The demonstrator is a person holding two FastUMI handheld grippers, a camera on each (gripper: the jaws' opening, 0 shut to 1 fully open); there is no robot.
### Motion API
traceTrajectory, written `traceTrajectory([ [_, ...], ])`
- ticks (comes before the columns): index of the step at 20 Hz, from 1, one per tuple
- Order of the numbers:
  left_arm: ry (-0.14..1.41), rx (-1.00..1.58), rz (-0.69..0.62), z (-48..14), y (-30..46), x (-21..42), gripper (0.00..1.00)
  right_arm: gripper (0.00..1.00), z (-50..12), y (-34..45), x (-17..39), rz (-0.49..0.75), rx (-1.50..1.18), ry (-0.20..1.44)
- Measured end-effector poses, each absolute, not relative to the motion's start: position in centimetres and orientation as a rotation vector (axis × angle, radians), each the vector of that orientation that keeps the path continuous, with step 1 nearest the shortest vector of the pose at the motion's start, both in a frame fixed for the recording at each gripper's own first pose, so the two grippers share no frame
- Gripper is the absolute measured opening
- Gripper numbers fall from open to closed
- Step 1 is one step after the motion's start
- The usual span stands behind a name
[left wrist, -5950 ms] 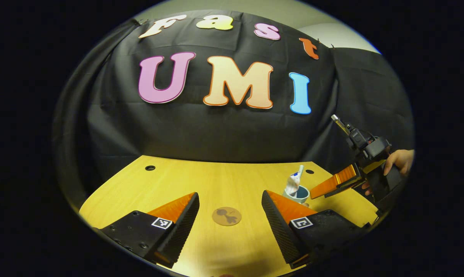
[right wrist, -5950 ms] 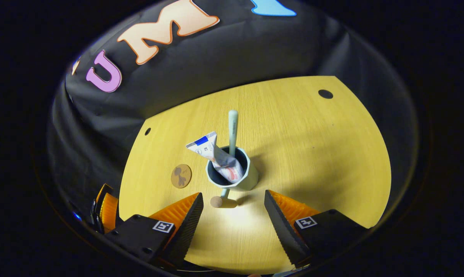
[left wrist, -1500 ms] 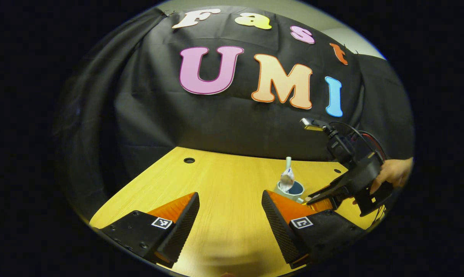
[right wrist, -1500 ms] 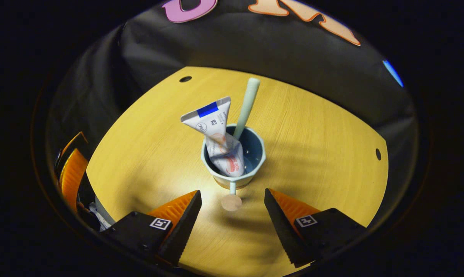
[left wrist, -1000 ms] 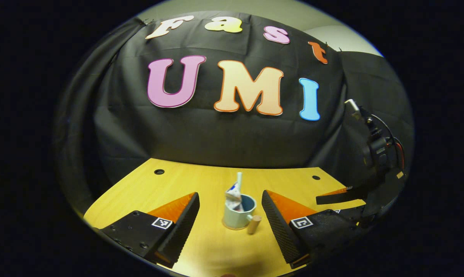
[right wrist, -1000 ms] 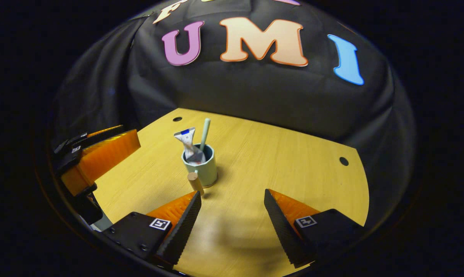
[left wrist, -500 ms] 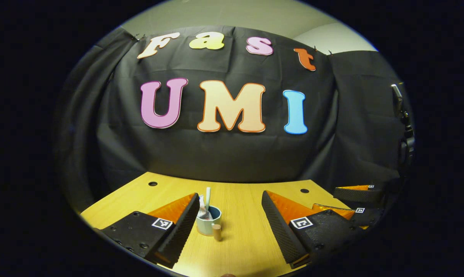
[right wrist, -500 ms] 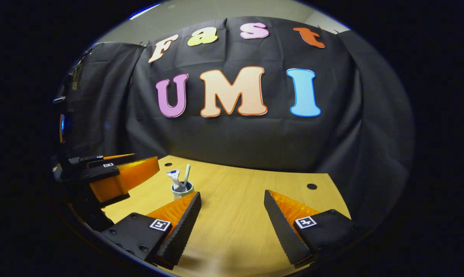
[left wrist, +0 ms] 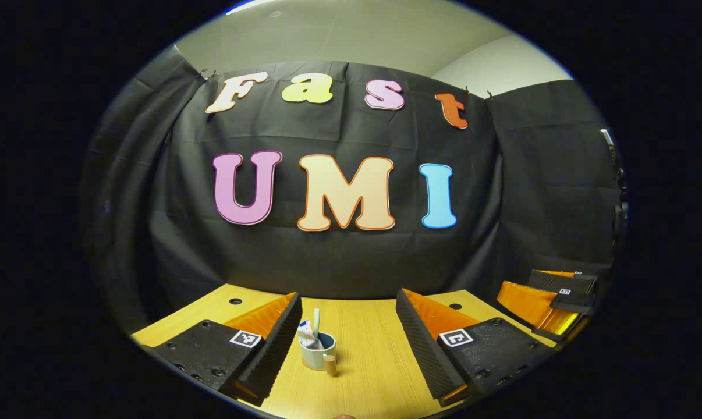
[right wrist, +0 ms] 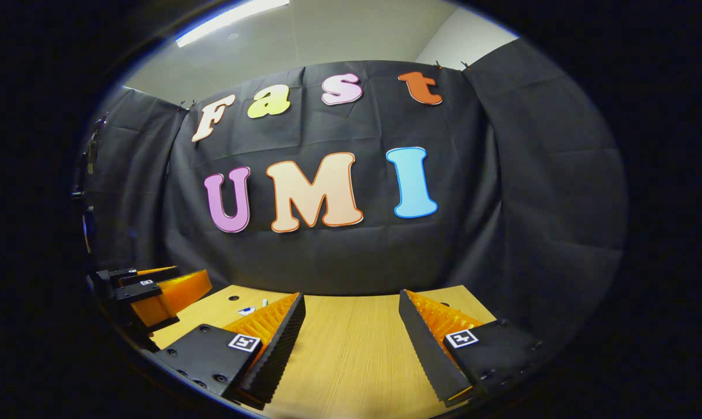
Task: Put the toothbrush and toothpaste on the desktop into the cup, then pick up the cup and place it on the coaster on the desktop.
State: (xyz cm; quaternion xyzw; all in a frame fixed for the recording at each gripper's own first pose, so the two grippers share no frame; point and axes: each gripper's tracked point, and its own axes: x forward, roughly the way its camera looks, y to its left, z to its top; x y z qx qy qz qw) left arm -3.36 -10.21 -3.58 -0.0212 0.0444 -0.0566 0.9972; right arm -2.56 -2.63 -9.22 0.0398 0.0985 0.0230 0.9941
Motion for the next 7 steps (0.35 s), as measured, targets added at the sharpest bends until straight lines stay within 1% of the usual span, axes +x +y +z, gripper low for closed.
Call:
traceTrajectory([
  [1,0.074,-0.037,-0.117,-3.0,-10.0,-3.3,0.94,0.99,-8.7,-2.8,-2.5,0.033,0.084,0.186],
  [2,0.068,-0.031,-0.122,-2.6,-9.9,-3.4,0.94,0.95,-8.2,-3.1,-2.6,0.022,0.094,0.180],
  [3,0.057,-0.030,-0.129,-2.3,-9.9,-3.6,0.94,0.98,-7.8,-3.2,-2.7,0.013,0.102,0.174],
  [7,0.025,-0.051,-0.134,-1.0,-9.5,-3.8,0.94,0.98,-5.3,-4.6,-2.9,-0.033,0.093,0.108],
])
